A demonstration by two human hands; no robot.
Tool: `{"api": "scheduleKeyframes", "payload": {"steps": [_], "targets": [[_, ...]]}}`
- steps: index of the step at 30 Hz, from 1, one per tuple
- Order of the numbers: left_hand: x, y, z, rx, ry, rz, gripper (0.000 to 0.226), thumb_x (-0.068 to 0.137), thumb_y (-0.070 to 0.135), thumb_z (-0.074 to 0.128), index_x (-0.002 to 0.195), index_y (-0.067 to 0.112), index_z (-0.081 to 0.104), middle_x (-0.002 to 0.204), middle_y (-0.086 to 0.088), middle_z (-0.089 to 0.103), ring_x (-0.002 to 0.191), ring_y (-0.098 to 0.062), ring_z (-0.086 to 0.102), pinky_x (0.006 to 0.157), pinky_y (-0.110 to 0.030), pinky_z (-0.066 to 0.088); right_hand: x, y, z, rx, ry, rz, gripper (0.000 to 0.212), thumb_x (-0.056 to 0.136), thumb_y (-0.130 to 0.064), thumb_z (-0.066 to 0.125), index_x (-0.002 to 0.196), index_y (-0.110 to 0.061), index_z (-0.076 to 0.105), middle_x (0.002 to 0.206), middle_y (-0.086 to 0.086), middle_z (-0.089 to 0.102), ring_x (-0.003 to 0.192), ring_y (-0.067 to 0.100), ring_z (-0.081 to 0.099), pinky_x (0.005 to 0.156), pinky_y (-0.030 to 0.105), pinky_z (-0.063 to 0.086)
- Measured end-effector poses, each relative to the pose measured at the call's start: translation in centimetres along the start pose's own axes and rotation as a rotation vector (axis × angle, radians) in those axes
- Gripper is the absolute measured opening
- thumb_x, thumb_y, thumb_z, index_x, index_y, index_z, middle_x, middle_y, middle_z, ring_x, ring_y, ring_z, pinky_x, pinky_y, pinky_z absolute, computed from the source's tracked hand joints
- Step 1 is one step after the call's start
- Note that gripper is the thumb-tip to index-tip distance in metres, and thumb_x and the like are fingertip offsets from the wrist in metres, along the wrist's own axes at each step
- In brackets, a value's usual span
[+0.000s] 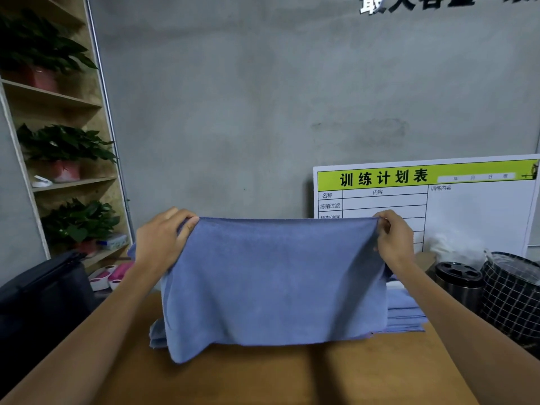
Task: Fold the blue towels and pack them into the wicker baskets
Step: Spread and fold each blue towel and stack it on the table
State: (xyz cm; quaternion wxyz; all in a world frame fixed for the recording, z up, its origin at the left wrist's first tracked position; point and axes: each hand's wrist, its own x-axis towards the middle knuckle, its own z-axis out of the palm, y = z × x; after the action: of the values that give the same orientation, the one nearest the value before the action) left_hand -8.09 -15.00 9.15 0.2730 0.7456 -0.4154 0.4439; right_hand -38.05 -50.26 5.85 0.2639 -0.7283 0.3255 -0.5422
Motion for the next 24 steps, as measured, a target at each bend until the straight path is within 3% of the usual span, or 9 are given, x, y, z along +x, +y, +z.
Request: {"api": "scheduleKeyframes", "payload": {"steps": [1,3,8,17,21,24], "targets": [[-0.2,-0.1,0.1,0.0,0.009,-0.005,0.026,0.098,0.04,0.046,0.091,0.029,0.068,0.091,0.008,0.068,0.083,-0.021,0.065,0.057,-0.029,0.038,-0.1,0.2,-0.1,-0.039,-0.008,-0.055,0.025,0.103,-0.007,0.039,0.103,-0.011,0.064,0.1,0.013,0.064,0.087,0.033,0.059,0.072,0.036,0.048],[-0.7,-0.3,0.0,-0.005,0.016,-0.016,0.028,0.098,0.042,0.044,0.092,0.028,0.068,0.091,0.007,0.069,0.085,-0.021,0.065,0.059,-0.03,0.041,-0.6,0.2,-0.8,-0.072,-0.025,-0.133,0.023,0.103,-0.007,0.042,0.106,-0.007,0.065,0.101,0.011,0.064,0.09,0.024,0.053,0.077,0.033,0.038],[-2.2,0.0,-2.4,-0.015,0.081,-0.007,0.033,0.099,0.043,0.042,0.093,0.024,0.069,0.091,0.005,0.07,0.087,-0.021,0.064,0.061,-0.028,0.041,-2.5,-1.2,-3.7,-0.064,-0.018,-0.262,0.014,0.101,-0.014,0.052,0.093,-0.014,0.063,0.09,0.003,0.061,0.084,0.02,0.051,0.07,0.026,0.03],[-2.7,1.4,-9.6,0.025,0.184,0.084,0.027,0.099,0.042,0.048,0.09,0.027,0.068,0.09,0.009,0.069,0.086,-0.015,0.062,0.061,-0.031,0.045,-3.7,-5.8,-9.7,-0.098,0.17,-0.394,0.019,0.098,-0.032,0.059,0.098,-0.017,0.071,0.087,0.002,0.051,0.073,0.024,0.053,0.069,0.04,0.045],[-3.4,0.6,-8.0,0.042,0.088,0.112,0.033,0.099,0.047,0.043,0.085,0.026,0.064,0.083,0.008,0.066,0.08,-0.019,0.061,0.058,-0.032,0.041,-3.5,-4.5,-9.3,-0.167,0.12,-0.375,0.017,0.097,-0.032,0.062,0.098,-0.019,0.073,0.087,0.0,0.047,0.073,0.027,0.056,0.069,0.042,0.048],[-5.4,-0.7,-3.1,0.021,-0.024,0.133,0.039,0.1,0.049,0.038,0.082,0.023,0.061,0.077,0.004,0.062,0.075,-0.025,0.06,0.063,-0.037,0.043,-3.7,-0.4,-6.4,-0.24,0.034,-0.314,0.016,0.096,-0.032,0.061,0.097,-0.021,0.073,0.087,-0.001,0.046,0.073,0.026,0.057,0.067,0.042,0.049]]}}
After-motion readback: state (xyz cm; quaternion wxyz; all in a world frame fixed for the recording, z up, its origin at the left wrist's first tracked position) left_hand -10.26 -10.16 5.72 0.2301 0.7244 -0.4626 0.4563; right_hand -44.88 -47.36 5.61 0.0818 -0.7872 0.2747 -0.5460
